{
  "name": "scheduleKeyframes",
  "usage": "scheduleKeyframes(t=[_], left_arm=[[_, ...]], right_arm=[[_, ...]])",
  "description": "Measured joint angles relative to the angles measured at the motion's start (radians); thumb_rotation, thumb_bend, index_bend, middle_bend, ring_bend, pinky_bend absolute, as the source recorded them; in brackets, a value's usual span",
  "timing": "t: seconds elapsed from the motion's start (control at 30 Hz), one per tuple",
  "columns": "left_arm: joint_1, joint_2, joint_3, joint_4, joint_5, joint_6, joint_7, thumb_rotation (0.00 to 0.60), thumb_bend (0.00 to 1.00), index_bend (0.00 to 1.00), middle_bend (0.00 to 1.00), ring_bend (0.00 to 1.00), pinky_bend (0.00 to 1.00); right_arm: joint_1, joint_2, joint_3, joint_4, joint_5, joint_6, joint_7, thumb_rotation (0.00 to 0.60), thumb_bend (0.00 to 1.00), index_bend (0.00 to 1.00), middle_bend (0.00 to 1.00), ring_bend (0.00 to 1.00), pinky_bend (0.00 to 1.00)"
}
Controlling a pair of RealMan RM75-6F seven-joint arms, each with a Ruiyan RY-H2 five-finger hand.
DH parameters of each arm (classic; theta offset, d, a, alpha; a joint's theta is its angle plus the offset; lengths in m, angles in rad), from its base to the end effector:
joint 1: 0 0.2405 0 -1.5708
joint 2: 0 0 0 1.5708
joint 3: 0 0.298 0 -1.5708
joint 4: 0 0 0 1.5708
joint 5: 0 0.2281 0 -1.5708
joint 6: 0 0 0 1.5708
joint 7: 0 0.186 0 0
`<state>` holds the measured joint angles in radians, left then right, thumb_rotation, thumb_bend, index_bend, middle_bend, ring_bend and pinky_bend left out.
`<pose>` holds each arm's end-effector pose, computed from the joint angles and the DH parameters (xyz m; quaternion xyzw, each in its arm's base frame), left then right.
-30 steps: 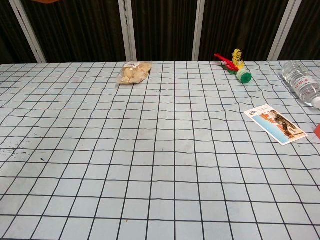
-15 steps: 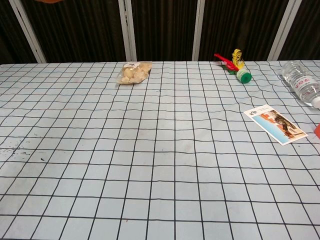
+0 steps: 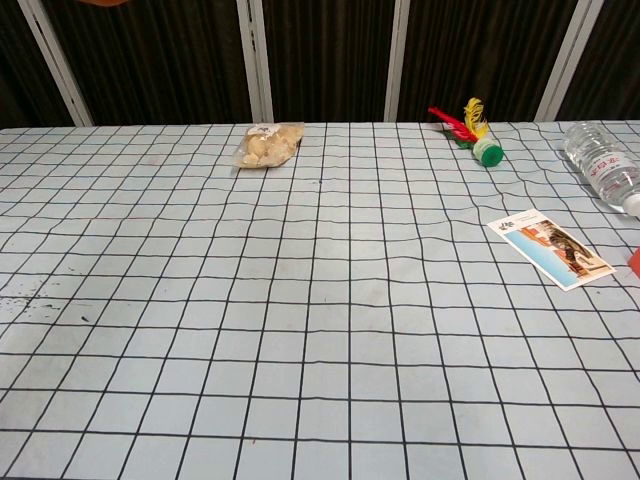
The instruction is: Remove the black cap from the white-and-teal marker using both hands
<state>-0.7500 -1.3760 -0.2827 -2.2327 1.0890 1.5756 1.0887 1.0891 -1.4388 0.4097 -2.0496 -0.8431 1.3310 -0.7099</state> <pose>-0.0355 0.3379 0.1107 -0.6549 -0.2159 -0.4629 0.5570 0.0730 -0.3830 0.0605 0.6886 -0.2886 0.5517 0.3718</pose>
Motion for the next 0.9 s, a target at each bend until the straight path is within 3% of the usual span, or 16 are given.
scheduleKeyframes(t=[0.9], left_arm=[[0.008,-0.008,-0.005,0.015,0.019,0.018,-0.001,0.6,0.51,0.57,0.42,0.0,0.0]], right_arm=[[-0.007,0.001,0.0,0.0,-0.024,-0.004,0.016,0.6,0.61,0.78,0.7,0.54,0.12]])
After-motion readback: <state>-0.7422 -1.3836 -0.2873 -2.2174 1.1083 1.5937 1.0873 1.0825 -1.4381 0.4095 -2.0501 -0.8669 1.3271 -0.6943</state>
